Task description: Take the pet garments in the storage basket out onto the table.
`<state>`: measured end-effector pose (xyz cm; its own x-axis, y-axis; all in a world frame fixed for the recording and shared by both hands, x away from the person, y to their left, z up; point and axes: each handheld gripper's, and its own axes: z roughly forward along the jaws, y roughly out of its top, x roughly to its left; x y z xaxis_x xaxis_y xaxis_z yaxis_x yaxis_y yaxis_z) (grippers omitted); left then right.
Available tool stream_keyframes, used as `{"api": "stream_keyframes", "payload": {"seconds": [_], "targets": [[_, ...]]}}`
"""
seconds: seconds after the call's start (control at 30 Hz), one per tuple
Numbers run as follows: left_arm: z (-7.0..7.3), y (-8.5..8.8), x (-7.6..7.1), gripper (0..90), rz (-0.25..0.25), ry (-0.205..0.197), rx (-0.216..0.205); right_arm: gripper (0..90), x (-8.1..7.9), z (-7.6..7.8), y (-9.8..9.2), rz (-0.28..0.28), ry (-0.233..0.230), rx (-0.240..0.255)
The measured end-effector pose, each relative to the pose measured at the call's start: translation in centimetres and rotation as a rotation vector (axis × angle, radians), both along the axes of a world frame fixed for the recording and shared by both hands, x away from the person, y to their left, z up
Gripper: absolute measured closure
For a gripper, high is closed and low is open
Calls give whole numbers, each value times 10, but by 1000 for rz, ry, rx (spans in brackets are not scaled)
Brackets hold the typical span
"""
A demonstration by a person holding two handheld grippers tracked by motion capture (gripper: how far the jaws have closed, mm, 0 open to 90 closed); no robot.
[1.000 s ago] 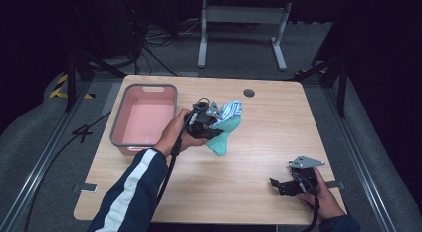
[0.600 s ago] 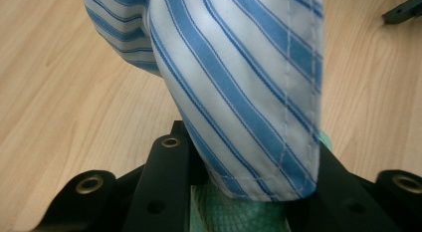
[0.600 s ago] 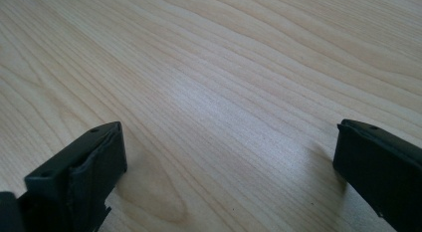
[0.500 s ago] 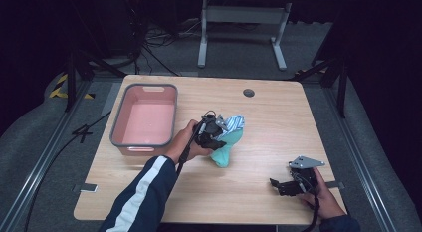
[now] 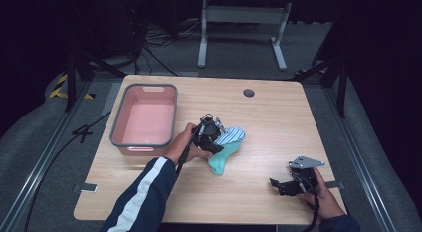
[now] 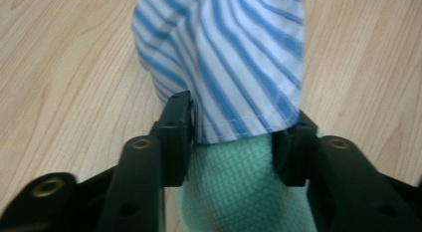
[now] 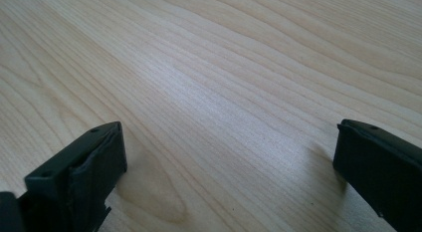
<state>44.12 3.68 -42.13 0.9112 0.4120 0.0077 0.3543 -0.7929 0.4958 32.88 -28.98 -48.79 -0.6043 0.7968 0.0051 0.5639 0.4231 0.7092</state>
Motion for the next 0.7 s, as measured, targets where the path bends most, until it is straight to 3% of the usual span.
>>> {"api": "stream_keyframes", "payload": {"seconds": [0.3, 0.43, 0.53, 0.7], "targets": [[5, -2, -4, 457, -13, -26, -2, 6, 0, 0, 0, 0, 0, 0], [12, -1, -8, 411, 7, -38, -20, 5, 0, 0, 0, 0, 0, 0], [18, 1, -12, 364, 9, -69, -16, 6, 0, 0, 0, 0, 0, 0], [27, 4, -15, 329, 9, -79, -15, 6, 0, 0, 0, 0, 0, 0]]}}
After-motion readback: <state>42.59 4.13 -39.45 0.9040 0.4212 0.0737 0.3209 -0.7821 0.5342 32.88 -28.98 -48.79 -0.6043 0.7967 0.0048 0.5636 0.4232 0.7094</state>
